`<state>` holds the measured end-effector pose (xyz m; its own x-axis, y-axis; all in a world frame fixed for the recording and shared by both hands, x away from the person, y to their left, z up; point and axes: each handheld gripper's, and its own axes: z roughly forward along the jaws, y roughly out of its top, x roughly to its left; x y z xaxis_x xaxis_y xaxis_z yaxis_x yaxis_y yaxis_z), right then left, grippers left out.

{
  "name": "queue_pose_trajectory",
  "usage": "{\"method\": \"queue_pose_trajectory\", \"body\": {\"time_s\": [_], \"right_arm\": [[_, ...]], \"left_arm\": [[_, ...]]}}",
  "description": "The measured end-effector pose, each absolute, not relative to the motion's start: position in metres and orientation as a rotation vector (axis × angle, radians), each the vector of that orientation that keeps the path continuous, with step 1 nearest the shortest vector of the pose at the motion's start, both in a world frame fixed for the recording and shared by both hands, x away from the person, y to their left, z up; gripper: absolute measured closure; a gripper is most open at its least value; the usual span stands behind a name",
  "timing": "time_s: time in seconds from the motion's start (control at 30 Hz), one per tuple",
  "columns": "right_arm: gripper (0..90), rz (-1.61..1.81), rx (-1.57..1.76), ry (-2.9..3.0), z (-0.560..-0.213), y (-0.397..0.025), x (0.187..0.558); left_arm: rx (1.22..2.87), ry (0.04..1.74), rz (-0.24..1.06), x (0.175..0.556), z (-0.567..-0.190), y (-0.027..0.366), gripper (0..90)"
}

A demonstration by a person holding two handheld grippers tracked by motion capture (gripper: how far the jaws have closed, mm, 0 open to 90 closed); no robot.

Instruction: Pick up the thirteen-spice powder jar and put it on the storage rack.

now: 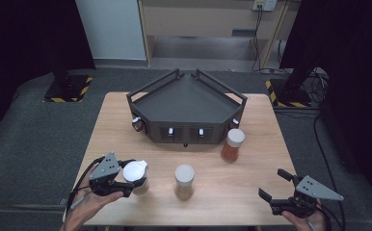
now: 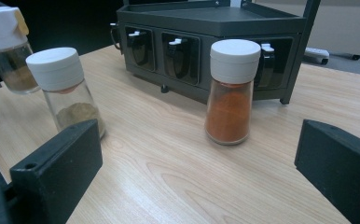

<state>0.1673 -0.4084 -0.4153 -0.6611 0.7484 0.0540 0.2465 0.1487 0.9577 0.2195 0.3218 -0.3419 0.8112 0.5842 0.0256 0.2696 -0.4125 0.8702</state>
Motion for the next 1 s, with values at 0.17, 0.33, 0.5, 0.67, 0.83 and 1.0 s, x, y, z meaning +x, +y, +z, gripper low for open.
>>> {"method": "queue_pose_trajectory", "body": {"time_s": [0.17,0.33,0.5,0.67,0.83,1.0], "right_arm": [[1.1,1.527,0.942,1.998,-0.415,-0.408,0.168],[1.1,1.525,0.940,1.998,-0.415,-0.407,0.168],[1.0,1.528,0.937,2.004,-0.416,-0.407,0.168],[1.0,1.526,0.931,2.003,-0.415,-0.407,0.168],[1.0,1.530,0.929,2.004,-0.416,-0.407,0.168],[1.0,1.530,0.929,2.003,-0.416,-0.407,0.168]], "left_arm": [[2.011,0.619,0.395,0.227,-0.333,0.323,29.3],[2.015,0.605,0.393,0.233,-0.324,0.323,29.3],[2.018,0.584,0.371,0.241,-0.314,0.324,29.3],[2.016,0.554,0.335,0.251,-0.304,0.328,29.3],[1.994,0.509,0.324,0.260,-0.296,0.332,29.3],[1.994,0.486,0.326,0.269,-0.284,0.330,29.3]]}}
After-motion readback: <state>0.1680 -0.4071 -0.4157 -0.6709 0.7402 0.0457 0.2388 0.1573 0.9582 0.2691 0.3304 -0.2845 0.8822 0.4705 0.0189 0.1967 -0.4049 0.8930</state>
